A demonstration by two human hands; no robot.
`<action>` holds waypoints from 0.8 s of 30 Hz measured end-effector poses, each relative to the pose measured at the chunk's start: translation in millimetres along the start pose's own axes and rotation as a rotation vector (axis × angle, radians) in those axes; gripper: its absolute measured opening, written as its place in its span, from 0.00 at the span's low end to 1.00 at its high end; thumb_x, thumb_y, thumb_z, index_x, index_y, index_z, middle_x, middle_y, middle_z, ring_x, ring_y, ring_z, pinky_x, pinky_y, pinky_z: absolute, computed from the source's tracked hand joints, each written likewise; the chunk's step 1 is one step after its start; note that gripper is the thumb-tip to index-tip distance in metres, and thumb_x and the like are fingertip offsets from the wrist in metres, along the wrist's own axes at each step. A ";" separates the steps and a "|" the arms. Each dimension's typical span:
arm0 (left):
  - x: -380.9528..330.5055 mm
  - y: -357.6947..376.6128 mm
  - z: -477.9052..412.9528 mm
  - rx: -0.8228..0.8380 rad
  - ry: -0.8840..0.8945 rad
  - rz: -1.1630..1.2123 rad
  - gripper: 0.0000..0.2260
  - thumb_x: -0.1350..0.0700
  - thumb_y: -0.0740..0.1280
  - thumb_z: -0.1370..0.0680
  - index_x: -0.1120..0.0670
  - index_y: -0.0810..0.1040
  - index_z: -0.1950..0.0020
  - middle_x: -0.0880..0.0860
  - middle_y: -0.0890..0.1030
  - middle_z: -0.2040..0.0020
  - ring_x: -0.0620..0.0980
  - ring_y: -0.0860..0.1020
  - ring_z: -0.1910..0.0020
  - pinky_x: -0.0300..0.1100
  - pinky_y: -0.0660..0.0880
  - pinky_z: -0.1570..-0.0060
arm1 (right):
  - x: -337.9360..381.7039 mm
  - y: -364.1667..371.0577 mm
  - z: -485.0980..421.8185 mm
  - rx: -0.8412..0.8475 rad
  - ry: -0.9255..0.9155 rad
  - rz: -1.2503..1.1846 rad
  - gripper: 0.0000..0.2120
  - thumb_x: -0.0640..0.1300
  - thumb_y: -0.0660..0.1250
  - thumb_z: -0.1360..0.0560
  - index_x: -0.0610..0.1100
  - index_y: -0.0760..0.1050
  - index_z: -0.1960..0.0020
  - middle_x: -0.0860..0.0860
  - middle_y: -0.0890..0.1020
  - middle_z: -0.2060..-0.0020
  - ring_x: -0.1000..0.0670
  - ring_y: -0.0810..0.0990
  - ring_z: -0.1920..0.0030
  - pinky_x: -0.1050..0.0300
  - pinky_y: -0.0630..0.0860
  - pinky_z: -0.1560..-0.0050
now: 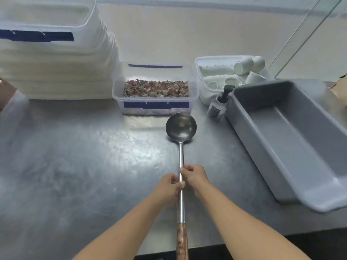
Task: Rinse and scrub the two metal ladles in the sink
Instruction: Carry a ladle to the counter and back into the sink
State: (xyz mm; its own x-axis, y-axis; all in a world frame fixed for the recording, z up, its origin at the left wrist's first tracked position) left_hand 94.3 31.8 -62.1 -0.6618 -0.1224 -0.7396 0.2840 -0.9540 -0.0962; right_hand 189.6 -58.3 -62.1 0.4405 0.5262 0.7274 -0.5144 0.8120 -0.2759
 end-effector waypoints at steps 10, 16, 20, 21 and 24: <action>1.7 -13.3 -38.4 -0.084 -0.034 -0.124 0.10 0.60 0.70 0.23 0.64 0.73 0.48 0.57 0.76 0.59 0.53 0.78 0.63 0.50 0.82 0.62 | 2.6 6.1 -40.5 -0.063 0.029 0.218 0.08 0.48 0.74 0.29 0.44 0.78 0.59 0.48 0.84 0.62 0.46 0.85 0.57 0.47 0.82 0.49; -13.1 -17.3 -50.7 -0.057 0.027 -0.432 0.12 0.53 0.72 0.25 0.53 0.70 0.61 0.56 0.79 0.62 0.55 0.80 0.63 0.50 0.80 0.62 | 15.4 4.7 -45.0 -0.090 -0.017 0.434 0.13 0.51 0.71 0.25 0.45 0.73 0.62 0.51 0.78 0.68 0.50 0.77 0.64 0.59 0.68 0.66; -19.4 -16.3 -53.4 -0.015 0.095 -0.641 0.14 0.51 0.70 0.23 0.50 0.67 0.63 0.51 0.76 0.65 0.54 0.77 0.64 0.45 0.75 0.65 | 16.8 8.8 -43.2 -0.084 -0.057 0.517 0.16 0.52 0.69 0.24 0.46 0.70 0.65 0.51 0.77 0.66 0.50 0.75 0.63 0.56 0.68 0.62; -17.8 -15.7 -53.3 0.002 0.090 -0.647 0.14 0.51 0.70 0.23 0.51 0.68 0.63 0.53 0.77 0.64 0.56 0.79 0.62 0.49 0.79 0.62 | 17.1 9.7 -42.2 -0.090 -0.064 0.519 0.16 0.52 0.69 0.24 0.45 0.70 0.64 0.49 0.78 0.65 0.49 0.75 0.63 0.56 0.67 0.64; -17.4 -15.1 -55.7 0.023 0.059 -0.722 0.14 0.48 0.70 0.23 0.52 0.68 0.61 0.53 0.78 0.62 0.54 0.79 0.62 0.49 0.78 0.59 | 14.0 6.9 -35.9 -0.105 -0.050 0.466 0.15 0.53 0.69 0.24 0.44 0.72 0.63 0.48 0.80 0.65 0.47 0.77 0.63 0.58 0.69 0.67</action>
State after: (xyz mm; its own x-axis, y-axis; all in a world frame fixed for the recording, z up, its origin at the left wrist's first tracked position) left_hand 140.1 63.6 -84.9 -0.6402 0.5548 -0.5314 -0.2254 -0.7969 -0.5605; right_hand 218.6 -36.3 -76.4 0.1434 0.8292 0.5402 -0.5704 0.5153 -0.6396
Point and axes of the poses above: each hand's wrist, its own z-axis away from the middle knuckle, its own y-axis out of the palm, x = y × z, the point moved 8 cm from there along -z, towards the middle knuckle
